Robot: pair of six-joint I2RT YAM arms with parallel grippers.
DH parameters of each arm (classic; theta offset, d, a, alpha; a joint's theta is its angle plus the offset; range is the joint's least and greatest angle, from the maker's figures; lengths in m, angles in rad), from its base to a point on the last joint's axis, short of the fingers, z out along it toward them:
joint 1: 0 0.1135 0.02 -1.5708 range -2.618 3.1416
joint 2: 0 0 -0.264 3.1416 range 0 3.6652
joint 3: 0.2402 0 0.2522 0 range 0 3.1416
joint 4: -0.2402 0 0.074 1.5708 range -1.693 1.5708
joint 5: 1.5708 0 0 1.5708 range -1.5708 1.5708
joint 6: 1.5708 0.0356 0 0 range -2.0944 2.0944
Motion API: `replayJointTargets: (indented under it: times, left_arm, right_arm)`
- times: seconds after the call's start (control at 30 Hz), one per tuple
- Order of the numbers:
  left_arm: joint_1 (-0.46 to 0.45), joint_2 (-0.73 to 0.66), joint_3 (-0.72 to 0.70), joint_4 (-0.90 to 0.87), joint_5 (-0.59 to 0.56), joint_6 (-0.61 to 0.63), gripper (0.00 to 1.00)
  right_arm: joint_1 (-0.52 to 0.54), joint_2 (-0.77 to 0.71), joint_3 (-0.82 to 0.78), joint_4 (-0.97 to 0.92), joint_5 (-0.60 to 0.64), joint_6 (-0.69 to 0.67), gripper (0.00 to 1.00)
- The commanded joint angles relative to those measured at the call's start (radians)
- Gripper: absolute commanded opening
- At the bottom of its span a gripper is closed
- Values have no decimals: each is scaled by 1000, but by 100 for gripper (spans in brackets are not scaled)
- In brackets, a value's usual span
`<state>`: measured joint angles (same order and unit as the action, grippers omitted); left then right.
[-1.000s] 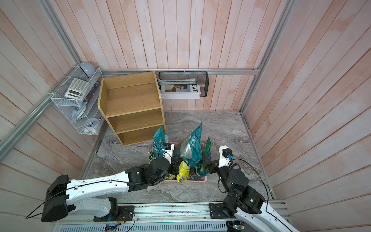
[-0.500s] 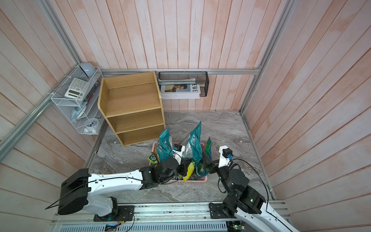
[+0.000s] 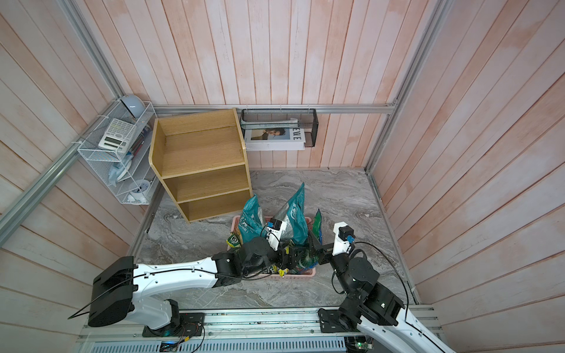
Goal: Take down the fertilizer bag from the shelf
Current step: Place the fertilizer bag in the storage box, then adjust the storage box at the center of the board.
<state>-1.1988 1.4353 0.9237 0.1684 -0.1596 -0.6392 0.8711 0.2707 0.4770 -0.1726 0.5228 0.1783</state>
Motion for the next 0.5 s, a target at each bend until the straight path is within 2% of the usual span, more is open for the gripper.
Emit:
replayJointTargets:
  times: [0.0, 0.07, 0.1, 0.2, 0.47]
  left_arm:
    - [-45, -115, 34, -90, -117, 13, 65]
    - [-86, -174, 20, -117, -179, 14, 53]
    - [-108, -200, 6, -125, -205, 7, 43]
    - [-149, -235, -31, -146, -207, -39, 0]
    - [-200, -155, -129, -119, -125, -182, 0]
  right_arm:
    - [6, -16, -8, 5, 0, -8, 98]
    - [6, -20, -8, 4, 3, -7, 98]
    - [6, -21, -8, 5, 3, -7, 98]
    - [6, -22, -8, 1, 3, -7, 98]
    - [5, -22, -8, 0, -2, -3, 98]
